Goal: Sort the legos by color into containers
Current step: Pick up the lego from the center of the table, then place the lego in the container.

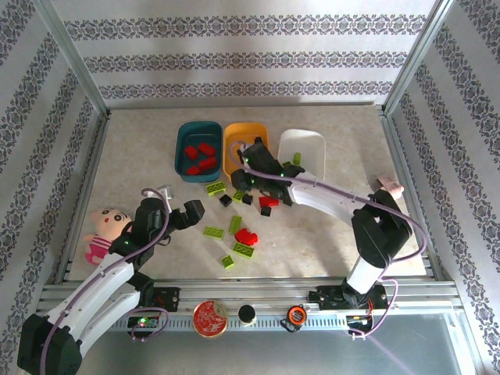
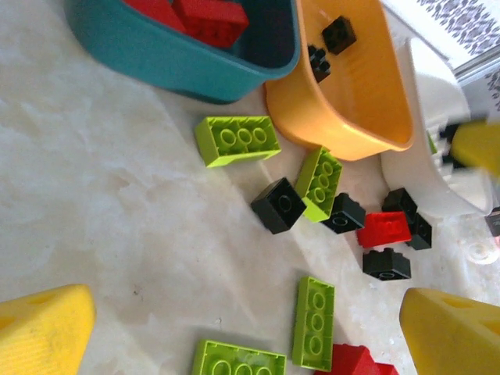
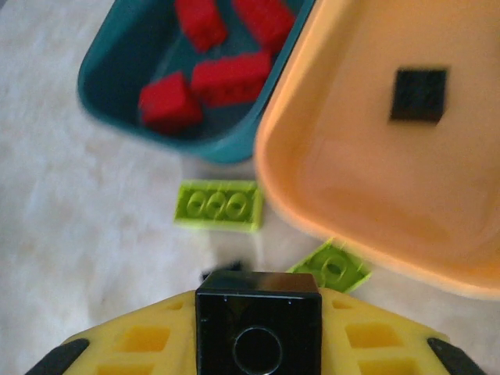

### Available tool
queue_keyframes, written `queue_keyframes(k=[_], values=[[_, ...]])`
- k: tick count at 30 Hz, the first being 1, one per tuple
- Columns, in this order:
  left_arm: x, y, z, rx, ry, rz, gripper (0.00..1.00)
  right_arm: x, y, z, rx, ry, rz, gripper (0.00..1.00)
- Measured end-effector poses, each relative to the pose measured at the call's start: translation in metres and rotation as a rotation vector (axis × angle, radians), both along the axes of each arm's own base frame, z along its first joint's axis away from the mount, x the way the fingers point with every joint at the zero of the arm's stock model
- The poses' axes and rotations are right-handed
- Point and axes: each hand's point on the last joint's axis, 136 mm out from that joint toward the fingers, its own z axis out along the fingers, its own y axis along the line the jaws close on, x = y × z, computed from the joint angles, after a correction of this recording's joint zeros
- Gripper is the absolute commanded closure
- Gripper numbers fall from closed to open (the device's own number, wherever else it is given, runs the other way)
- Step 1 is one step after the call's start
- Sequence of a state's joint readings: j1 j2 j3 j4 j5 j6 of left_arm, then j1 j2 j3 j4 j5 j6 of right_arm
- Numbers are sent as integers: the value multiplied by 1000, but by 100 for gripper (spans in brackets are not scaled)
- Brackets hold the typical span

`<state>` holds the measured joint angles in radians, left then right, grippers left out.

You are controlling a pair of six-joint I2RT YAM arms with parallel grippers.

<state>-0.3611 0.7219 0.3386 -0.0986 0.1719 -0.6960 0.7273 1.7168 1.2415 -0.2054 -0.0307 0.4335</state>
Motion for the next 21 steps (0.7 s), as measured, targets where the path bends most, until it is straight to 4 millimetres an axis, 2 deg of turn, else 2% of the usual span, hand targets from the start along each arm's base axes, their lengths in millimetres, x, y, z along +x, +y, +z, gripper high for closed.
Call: queue_keyframes(k=[2,5,10,13,17,21], values=[[-1,-1,-5,7,17,-11,0,25,-3,-1,1,-2,-37,69],[-2,-4,-9,14,30,-25,0,58,-6,-15,-21,8,-83,65],[-7,-12,-26,52,86,-72,0,92,-6,-45,-83,45,-116,40],[-8,-18,-39,90,132,-108,4,97,-8,-49,-103,58,-125,35],[0,-30,-40,129,155,-161,14,94,-11,-38,-95,47,-129,34],[10,-53,-37,182,154,-251,20,70,-27,-15,-69,20,-128,34]])
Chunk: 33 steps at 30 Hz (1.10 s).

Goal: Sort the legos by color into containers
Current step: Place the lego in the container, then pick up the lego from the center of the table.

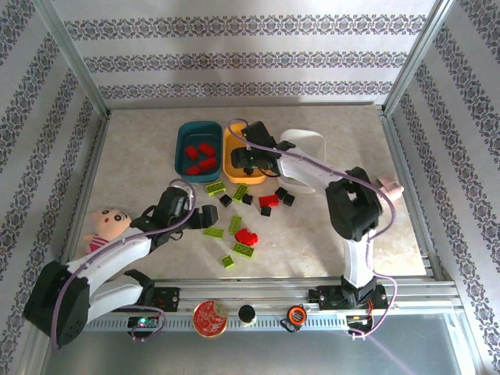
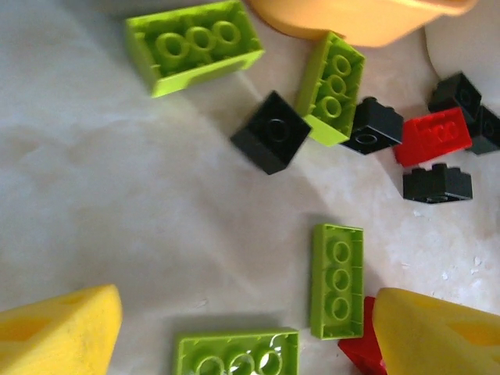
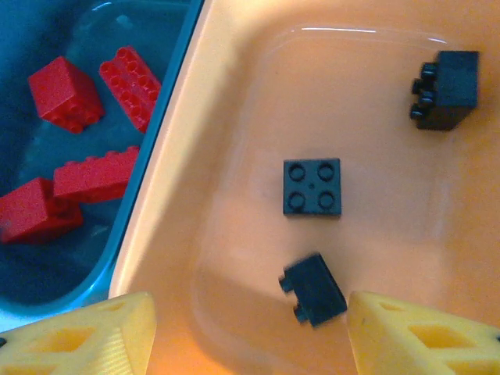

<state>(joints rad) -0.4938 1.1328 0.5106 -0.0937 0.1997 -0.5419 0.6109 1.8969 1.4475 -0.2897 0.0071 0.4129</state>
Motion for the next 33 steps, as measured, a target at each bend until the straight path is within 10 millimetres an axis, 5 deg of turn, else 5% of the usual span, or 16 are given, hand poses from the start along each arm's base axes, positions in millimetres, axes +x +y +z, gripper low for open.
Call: queue_keyframes(k=[6,12,22,28,33], values=[[20,-33,-15,140,9,-114,33,-41,-29,29,51,-56,-11,33],[39,-31,-38,284,10,-126,41,-67,-48,17,60,-34,-31,33],[74,-35,-51,396,-9,-113,45,-73,-52,32,93,-64,-40,33],[82,-37,-56,416,-6,-111,39,-76,-54,38,105,-81,-40,33],[82,-35,-64,436,2,-110,49,-78,-58,36,104,-75,-49,33]])
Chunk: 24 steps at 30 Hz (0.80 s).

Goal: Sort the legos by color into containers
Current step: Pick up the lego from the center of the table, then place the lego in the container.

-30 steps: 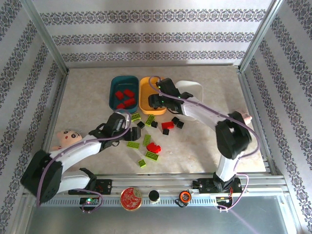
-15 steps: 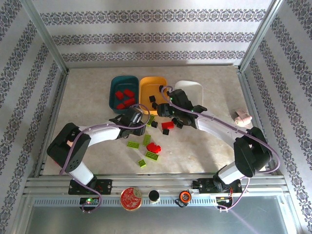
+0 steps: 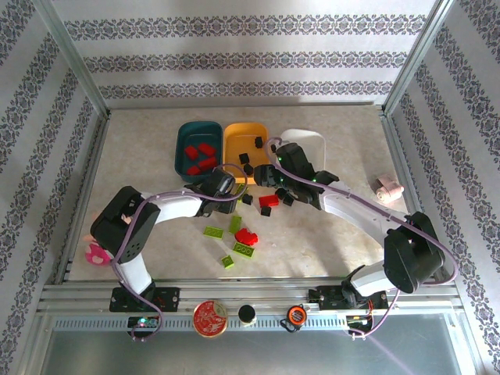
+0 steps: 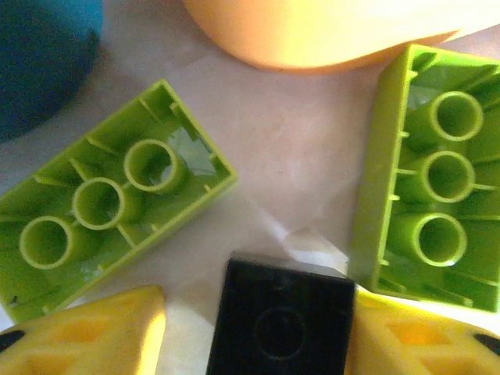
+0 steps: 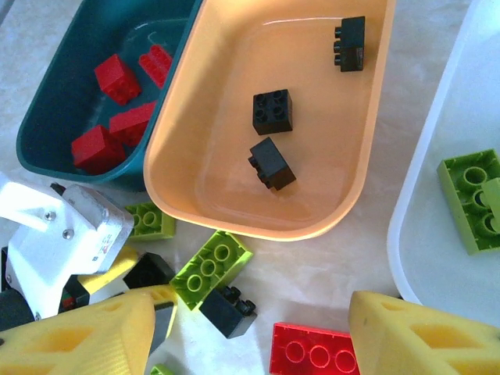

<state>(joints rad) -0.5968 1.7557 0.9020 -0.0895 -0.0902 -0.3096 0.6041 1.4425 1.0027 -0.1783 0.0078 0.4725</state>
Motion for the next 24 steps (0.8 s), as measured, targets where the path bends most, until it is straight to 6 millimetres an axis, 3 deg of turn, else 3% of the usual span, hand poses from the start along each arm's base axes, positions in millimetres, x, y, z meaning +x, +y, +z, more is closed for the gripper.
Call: queue_keyframes(k=[4,8,11,14,19,24], values=[[1,-1,1,-6,-8,-3,62,-2,-2,0,1,-2,-1,33],[-11,-3,7,-39,-13,-16,68,-5,-4,-4,-1,2,-4,33],[-25,-9,35,-109,-52,-44,67,-11,-8,-12,-6,12,-5,33],[-22,-17,74,-196,-124,-51,67,-19,-14,-22,-13,27,-8,33],[12,-37,116,-295,-178,-46,67,-36,-25,-40,-22,61,-18,33],[67,-44,115,-321,-167,11,67,-51,-32,-52,-23,88,-9,33]])
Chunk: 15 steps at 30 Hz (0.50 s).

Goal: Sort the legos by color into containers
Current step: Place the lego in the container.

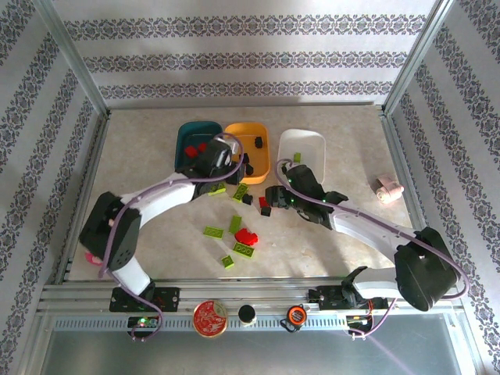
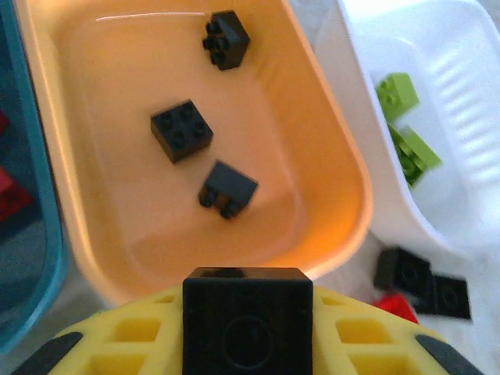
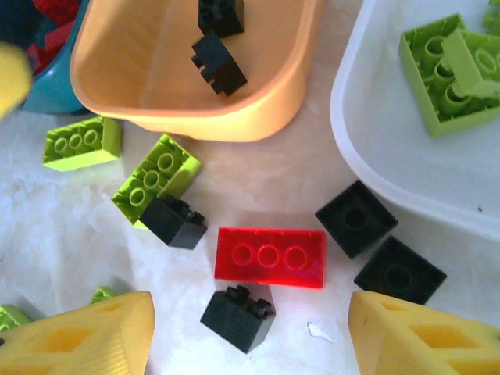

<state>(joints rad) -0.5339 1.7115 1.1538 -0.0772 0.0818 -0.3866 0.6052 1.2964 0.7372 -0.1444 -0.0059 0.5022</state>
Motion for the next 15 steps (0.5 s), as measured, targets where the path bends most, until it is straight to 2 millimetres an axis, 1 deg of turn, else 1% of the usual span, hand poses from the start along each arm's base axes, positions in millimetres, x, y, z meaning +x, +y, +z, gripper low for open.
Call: queue_keyframes(k=[3,5,7,10,12,15], values=[[30,0,-12,5,32,33,65,-12,4,-7,6,22,39,33],[44,2,-21,7,54,49,58,-24,12,-13,8,42,87,33],[51,5,-28,6,75,62,47,-36,22,-17,12,59,149,33],[50,9,-32,-2,105,69,31,-54,41,-24,9,84,253,30],[47,8,-26,-18,102,66,23,-69,54,-33,-4,109,331,29],[32,11,-7,-53,85,53,17,-91,72,-48,-37,146,430,26]])
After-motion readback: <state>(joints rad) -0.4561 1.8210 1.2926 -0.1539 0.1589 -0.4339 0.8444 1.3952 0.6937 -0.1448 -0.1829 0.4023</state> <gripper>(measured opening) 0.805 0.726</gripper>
